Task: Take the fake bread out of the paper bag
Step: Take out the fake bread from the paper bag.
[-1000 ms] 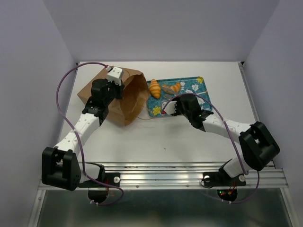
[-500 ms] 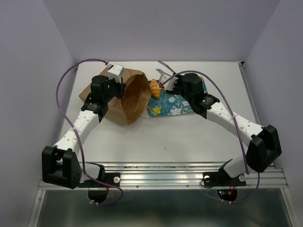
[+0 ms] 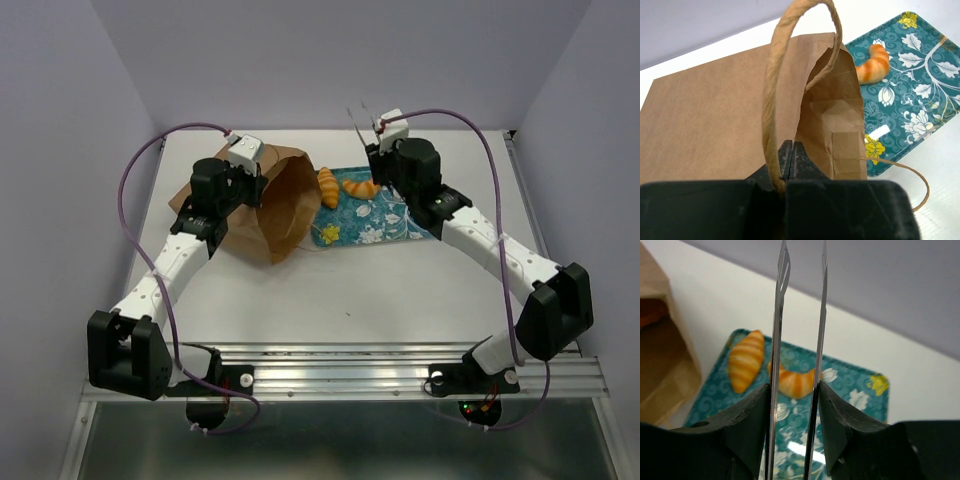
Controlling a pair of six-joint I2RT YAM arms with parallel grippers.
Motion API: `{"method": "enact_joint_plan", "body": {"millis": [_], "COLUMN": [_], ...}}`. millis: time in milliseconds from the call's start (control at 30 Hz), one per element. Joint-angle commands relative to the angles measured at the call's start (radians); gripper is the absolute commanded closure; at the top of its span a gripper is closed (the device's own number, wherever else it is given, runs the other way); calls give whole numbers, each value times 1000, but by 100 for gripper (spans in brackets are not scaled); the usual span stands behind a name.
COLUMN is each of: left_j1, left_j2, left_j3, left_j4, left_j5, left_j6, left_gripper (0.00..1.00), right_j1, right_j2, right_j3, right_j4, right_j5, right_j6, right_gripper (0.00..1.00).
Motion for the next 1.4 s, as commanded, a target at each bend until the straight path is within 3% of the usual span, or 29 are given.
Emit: {"method": "enact_joint_plan", "body": {"millis": [0,167,300,433,600,767,1000,1067,1367], "left_j1": [-4,-4,-3,-4,-4,-4,-4,-3,-3], "left_j2": [5,34,55,70,66,46,20,23,48], "left_j3": [63,78,95,116,116,123,113,113,146], "left_j4": [39,41,24,-22,-28,-68,-154,-154,-190], "left_j5": [16,46,85,100,147,190,307,313,336], "left_j6": [44,78,131,171,217,259,362,365,357], "left_gripper": [100,100,100,100,100,100,100,100,100], "right_j1": [0,0,-9,-9,-9,0,48,63,184], "right_j2": [-116,-210,-277,-320,-264,-143,15,32,208], "right_j3": [-70,-161,-172,-211,-265,-282,-210,-219,-178], "right_j4": [22,-116,-263,-304,-266,-96,-22,72,296], "right_j5": [-55,-160,-380,-597,-723,-795,-812,-785,-460], "right_j6": [378,542,612,629,644,647,612,633,728], "right_gripper": [52,51,51,50,50,50,50,50,48]}}
